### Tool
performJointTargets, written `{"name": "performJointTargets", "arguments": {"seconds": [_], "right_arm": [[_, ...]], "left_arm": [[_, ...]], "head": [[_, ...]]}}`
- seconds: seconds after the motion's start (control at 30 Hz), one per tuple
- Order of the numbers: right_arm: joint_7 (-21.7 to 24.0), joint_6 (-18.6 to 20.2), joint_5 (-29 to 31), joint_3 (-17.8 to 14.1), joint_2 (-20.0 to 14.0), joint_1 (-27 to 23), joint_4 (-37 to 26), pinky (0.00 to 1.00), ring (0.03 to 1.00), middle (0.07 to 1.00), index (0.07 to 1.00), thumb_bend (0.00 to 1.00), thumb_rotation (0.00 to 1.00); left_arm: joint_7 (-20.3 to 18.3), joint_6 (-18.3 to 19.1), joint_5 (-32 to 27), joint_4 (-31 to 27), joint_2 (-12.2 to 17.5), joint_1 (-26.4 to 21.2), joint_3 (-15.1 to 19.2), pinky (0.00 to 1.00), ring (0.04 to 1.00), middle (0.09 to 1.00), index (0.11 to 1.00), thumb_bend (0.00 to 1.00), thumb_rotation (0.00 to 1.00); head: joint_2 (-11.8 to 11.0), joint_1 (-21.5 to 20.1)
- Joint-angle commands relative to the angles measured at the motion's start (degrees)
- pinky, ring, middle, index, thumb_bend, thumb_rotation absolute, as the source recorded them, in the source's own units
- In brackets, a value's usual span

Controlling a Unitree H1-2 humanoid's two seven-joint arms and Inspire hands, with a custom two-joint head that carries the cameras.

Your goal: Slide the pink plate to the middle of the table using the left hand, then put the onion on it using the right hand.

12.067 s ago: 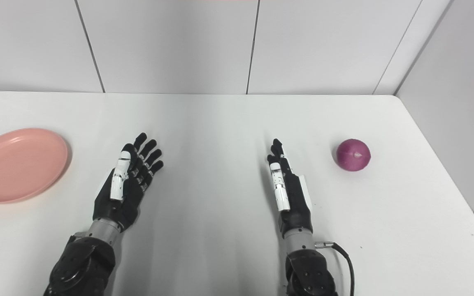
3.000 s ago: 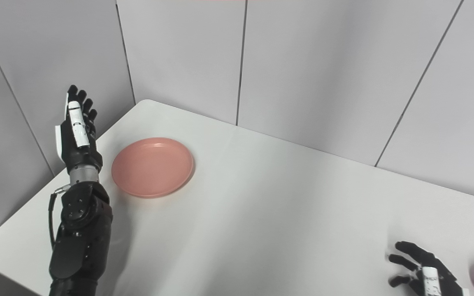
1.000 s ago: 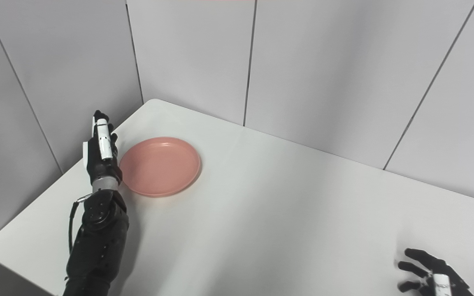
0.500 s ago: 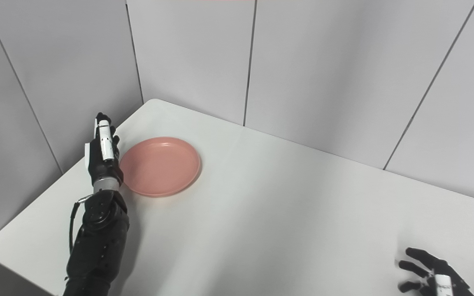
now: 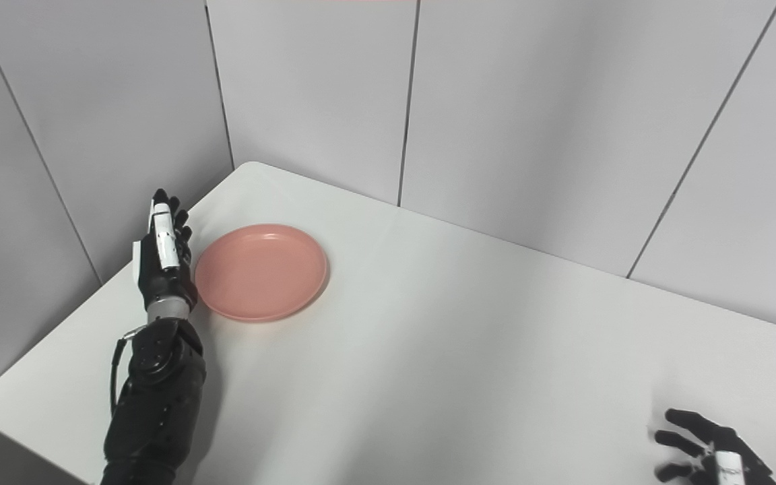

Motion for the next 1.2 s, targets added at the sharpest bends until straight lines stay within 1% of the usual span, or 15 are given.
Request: {"name": "performJointTargets", "arguments": {"seconds": [0.0,0.1,0.23,0.37,0.57,0.63,0.73,0.83,0.9,1.0,1.17], "right_arm": [[-0.07,-0.01,0.13,-0.59,-0.86,-0.42,-1.4,0.27,0.557,0.646,0.556,0.91,0.82],[0.05,-0.24,0.32,-0.65,-0.88,-0.46,-1.3,0.27,0.553,0.639,0.549,0.93,0.81],[0.09,0.42,0.45,-0.67,-0.98,-0.39,-1.9,0.26,0.549,0.639,0.547,0.95,0.8],[0.13,0.17,0.39,-0.6,-1.1,-0.34,-1.65,0.28,0.552,0.639,0.547,0.94,0.8],[0.53,-0.3,0.69,-0.54,-1.4,-0.4,-1.29,0.28,0.552,0.639,0.549,0.94,0.8],[0.55,-0.58,0.77,-0.58,-1.34,-0.34,-1.15,0.28,0.553,0.638,0.55,0.93,0.81],[0.53,-0.31,0.68,-0.56,-1.31,-0.28,-1.33,0.28,0.554,0.639,0.552,0.93,0.8],[0.36,-0.37,0.52,-0.58,-1.19,-0.28,-1.45,0.29,0.556,0.64,0.555,0.93,0.81],[0.45,-0.8,0.67,-0.63,-1.15,-0.3,-1.23,0.29,0.555,0.639,0.555,0.92,0.8],[0.6,-1.06,0.86,-0.66,-1.16,-0.32,-1.01,0.28,0.555,0.641,0.553,0.95,0.8],[0.28,0.12,0.44,-0.53,-1.17,-0.28,-1.73,0.26,0.552,0.64,0.55,0.93,0.81]], "left_arm": [[0.24,-0.93,0.51,-2.55,0.65,-0.95,0.01,0.99,0.974,0.981,0.963,0.39,1.0],[0.87,-0.33,0.9,-2.72,0.68,-0.8,-0.08,0.98,0.969,0.975,0.953,0.38,1.0],[1.74,0.5,0.95,-3.11,0.51,-0.73,-0.08,0.97,0.963,0.967,0.942,0.38,1.0],[2.13,1.32,0.7,-2.84,0.71,-0.9,-0.01,0.97,0.97,0.972,0.947,0.38,1.0],[1.59,2.9,0.02,-1.94,1.09,-1.33,-0.11,0.98,0.976,0.98,0.957,0.36,1.0],[1.34,3.66,-0.42,-1.11,1.2,-1.71,-0.16,0.98,0.972,0.971,0.944,0.34,1.0],[0.12,4.9,-1.76,0.12,1.58,-2.12,-0.33,0.98,0.966,0.962,0.933,0.34,1.0],[-0.58,5.29,-2.83,2.22,1.85,-2.95,-0.38,0.95,0.95,0.947,0.917,0.34,1.0],[-1.33,5.0,-3.11,3.91,2.19,-3.32,-0.72,0.94,0.94,0.936,0.908,0.33,1.0],[-3.23,4.53,-4.35,6.17,2.52,-3.68,-0.91,0.94,0.937,0.933,0.909,0.33,1.0],[-6.09,3.25,-5.15,9.89,3.01,-4.31,-1.23,0.93,0.931,0.931,0.909,0.33,1.0]], "head": [[0.07,-0.02],[0.23,0.06],[0.35,0.13],[0.47,0.07],[0.57,-0.01],[0.69,0.0],[0.74,-0.08],[0.8,-0.17],[0.78,-0.18],[0.78,-0.18],[0.88,-0.34]]}}
